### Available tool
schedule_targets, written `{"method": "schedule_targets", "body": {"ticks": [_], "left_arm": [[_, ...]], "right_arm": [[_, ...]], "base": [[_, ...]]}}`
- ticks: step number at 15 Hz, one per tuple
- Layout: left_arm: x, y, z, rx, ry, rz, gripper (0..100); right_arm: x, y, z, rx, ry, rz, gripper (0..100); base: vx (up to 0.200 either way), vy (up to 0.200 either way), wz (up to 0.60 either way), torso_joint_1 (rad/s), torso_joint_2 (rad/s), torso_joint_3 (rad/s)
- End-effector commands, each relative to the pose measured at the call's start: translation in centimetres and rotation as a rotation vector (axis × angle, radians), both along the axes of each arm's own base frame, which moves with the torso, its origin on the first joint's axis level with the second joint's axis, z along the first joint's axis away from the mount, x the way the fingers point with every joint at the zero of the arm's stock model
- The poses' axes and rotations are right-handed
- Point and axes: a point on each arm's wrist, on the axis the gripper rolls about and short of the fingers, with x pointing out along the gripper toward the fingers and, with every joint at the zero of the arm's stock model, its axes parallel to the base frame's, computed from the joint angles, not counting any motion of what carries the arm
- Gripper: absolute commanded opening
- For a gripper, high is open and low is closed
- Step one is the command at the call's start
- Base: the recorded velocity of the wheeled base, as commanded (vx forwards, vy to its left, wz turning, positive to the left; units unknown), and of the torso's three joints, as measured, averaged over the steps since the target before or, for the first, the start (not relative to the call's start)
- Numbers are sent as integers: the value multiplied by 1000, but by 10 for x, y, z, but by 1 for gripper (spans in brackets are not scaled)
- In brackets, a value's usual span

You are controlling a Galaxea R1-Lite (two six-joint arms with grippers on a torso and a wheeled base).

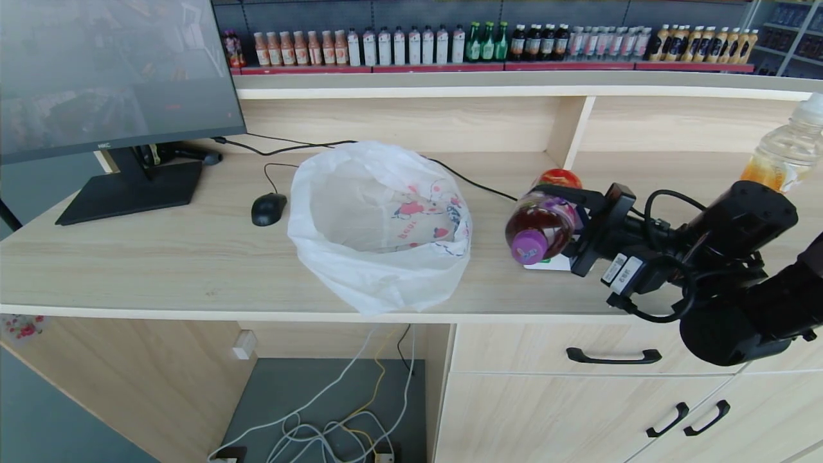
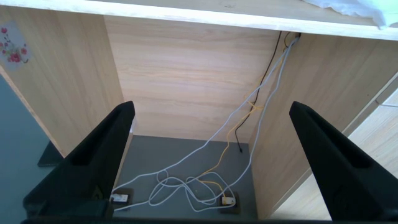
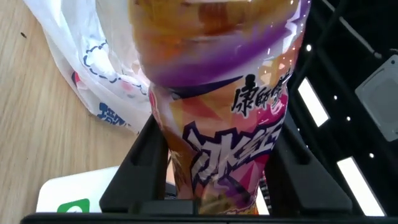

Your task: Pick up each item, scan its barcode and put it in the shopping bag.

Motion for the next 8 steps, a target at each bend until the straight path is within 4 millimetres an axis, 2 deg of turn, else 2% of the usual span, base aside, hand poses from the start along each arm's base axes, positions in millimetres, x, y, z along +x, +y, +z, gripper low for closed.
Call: {"method": "schedule_targets", "body": {"ticks": [1,8], "left_arm": [[0,0,0,0,-2,0,100],[0,0,0,0,-2,0,100]], "right_arm": [[1,0,-2,-1,7,1,0],[0,-3,-6,-18,-6,-16,0]], "base": [[0,0,0,0,0,0],[0,0,0,0,0,0]]}}
